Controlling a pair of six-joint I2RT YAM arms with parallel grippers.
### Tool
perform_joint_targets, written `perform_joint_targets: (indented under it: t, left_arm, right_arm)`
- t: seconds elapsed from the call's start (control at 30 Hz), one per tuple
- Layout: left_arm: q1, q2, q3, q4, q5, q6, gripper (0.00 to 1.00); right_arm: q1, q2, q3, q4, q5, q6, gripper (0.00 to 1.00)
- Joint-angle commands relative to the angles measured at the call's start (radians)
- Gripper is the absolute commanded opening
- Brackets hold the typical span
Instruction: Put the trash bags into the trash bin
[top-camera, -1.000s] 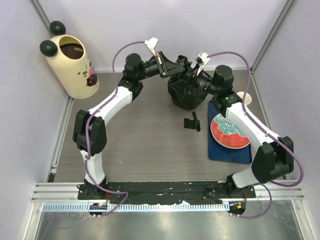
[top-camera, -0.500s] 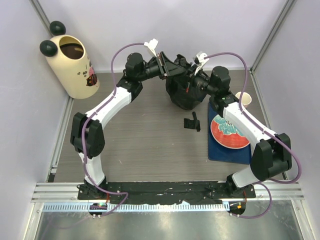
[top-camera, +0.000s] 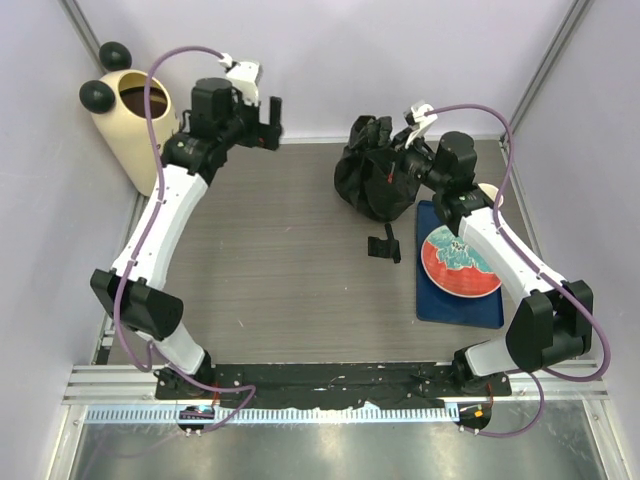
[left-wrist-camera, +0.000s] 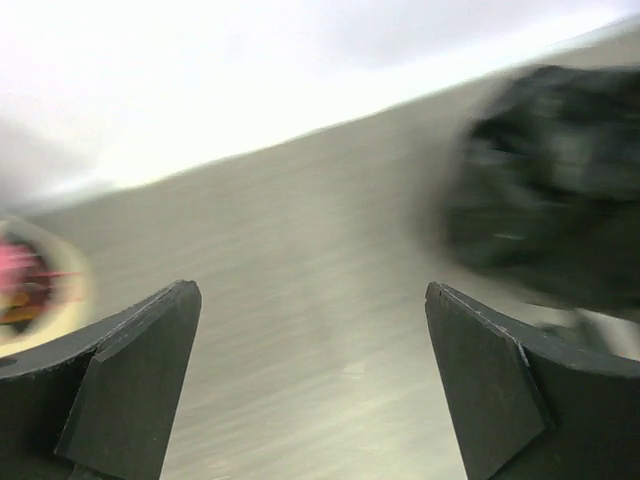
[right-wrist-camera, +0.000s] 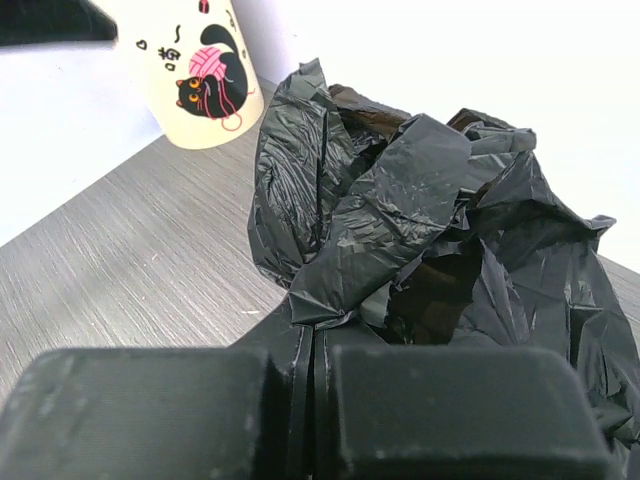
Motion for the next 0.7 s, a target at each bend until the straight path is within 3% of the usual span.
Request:
perform_joint_targets:
  t: [0.0, 0.17, 0.23, 0.37, 0.47, 0.5, 0.67]
  left_arm:
    - [0.084, 0.033, 0.163, -0.148, -0.473, 0.494, 1.00]
    - [0.187, 0.272, 0.467, -0.080, -0.730, 0.900, 1.00]
    - [0.208, 0.356, 0.611, -0.050, -0.777, 0.997, 0.99]
    - [0.242, 0.505, 0.701, 0.022, -0.827, 1.168, 0.97]
    - [0.271, 0.533, 0.707, -0.038, -0.771, 1.112, 0.85]
    - [0.274, 0.521, 0.699, -0.079, -0.702, 1.029, 0.82]
    - [0.294, 0.492, 0.661, -0.279, -0.509, 0.836, 0.85]
  right_arm:
    - [-0.002, -0.033, 0.009, 0.001, -0.003, -0.015, 0.01]
    - [-0.002, -0.022, 0.023, -0.006, -0.017, 0.004, 0.01]
    - [-0.002, -0.020, 0.024, -0.013, -0.028, 0.011, 0.01]
    - [-0.002, -0.017, 0.035, -0.023, -0.032, 0.012, 0.01]
    - [-0.002, -0.026, 0.032, -0.039, -0.028, -0.003, 0.01]
    - [-0.002, -0.031, 0.032, -0.049, -0.028, -0.005, 0.01]
    - [-0.003, -0.040, 0.013, -0.063, -0.023, -0.012, 0.01]
